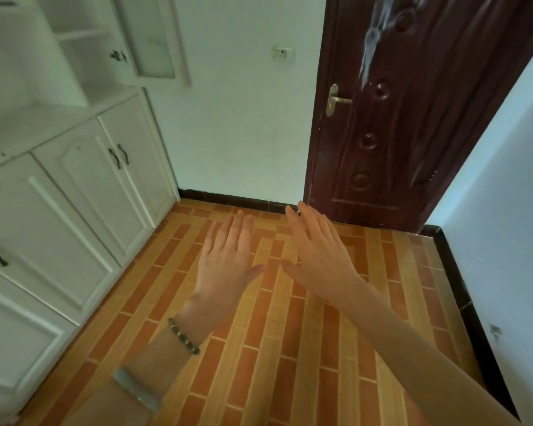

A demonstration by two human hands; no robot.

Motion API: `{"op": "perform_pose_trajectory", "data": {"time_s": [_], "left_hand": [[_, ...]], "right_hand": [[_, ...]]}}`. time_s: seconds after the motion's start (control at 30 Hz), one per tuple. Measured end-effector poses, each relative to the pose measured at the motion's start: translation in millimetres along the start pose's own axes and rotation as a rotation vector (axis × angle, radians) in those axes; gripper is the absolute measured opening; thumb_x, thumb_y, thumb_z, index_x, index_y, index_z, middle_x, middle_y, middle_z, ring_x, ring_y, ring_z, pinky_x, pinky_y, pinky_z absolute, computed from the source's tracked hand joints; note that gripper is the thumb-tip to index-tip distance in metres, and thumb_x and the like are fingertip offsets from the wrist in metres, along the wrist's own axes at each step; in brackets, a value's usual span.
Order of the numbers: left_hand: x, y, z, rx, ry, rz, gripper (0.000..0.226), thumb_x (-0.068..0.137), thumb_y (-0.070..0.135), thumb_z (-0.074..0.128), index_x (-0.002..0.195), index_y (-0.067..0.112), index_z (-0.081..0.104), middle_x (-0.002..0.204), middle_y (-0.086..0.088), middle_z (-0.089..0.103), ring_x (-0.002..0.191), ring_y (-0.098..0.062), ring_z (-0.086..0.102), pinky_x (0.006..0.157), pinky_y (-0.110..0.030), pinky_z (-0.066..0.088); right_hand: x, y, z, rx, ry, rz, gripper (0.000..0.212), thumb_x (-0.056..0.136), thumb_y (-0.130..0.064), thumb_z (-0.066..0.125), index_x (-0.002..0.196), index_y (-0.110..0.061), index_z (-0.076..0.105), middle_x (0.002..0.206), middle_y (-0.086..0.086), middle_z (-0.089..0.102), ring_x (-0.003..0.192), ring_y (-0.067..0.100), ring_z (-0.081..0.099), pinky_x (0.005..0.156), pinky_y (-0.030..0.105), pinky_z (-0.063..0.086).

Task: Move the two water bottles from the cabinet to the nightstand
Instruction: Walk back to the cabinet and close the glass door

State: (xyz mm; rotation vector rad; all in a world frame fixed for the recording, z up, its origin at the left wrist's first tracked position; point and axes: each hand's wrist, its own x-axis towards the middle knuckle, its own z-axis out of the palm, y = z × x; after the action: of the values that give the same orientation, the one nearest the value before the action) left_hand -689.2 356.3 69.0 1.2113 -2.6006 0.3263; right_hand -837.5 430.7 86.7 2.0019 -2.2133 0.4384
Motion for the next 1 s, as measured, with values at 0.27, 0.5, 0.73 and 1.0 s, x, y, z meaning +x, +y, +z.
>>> {"op": "perform_pose_trajectory", "data": {"time_s": [0.27,0.5,0.73,1.0], "left_hand": [[71.9,-66.6,41.9,0.018,0.025,-0.06,0.096,0.061,0.052,0.076,0.134,0.0,0.041,0.137,-0.018,0.047,0.127,-0.032,0.045,0.107,-0.047,0.025],[165.0,-107.8,89.3,0.016,-0.015,-0.124,0.098,0.061,0.054,0.076,0.135,0.002,0.038,0.138,-0.017,0.046,0.128,-0.031,0.043,0.108,-0.049,0.032],[289.2,-153.6,125.2,0.035,-0.005,-0.22,0.09,0.069,0.055,0.066,0.137,0.003,0.036,0.141,-0.017,0.043,0.131,-0.031,0.039,0.11,-0.048,0.025],[387.6,-212.3,161.1,0.075,-0.016,-0.328,0.094,0.067,0.058,0.068,0.137,0.004,0.036,0.141,-0.017,0.043,0.13,-0.031,0.04,0.108,-0.046,0.019]], "right_hand": [[109.0,-1.7,38.3,0.05,-0.045,-0.066,0.086,0.086,-0.04,0.061,0.148,-0.014,0.007,0.156,0.013,0.008,0.143,0.027,0.006,0.116,0.043,0.008],[231.2,18.2,81.5,0.054,-0.05,-0.141,0.079,0.086,-0.046,0.052,0.146,-0.008,0.018,0.152,0.019,0.021,0.14,0.034,0.019,0.113,0.049,0.017],[373.2,56.5,109.5,0.076,-0.056,-0.217,0.083,0.079,-0.04,0.067,0.142,-0.005,0.027,0.147,0.023,0.032,0.135,0.038,0.031,0.108,0.053,0.027],[501.2,74.2,141.9,0.087,-0.09,-0.318,0.081,0.089,-0.044,0.057,0.147,-0.011,0.012,0.155,0.016,0.015,0.142,0.032,0.015,0.114,0.044,0.012]]}}
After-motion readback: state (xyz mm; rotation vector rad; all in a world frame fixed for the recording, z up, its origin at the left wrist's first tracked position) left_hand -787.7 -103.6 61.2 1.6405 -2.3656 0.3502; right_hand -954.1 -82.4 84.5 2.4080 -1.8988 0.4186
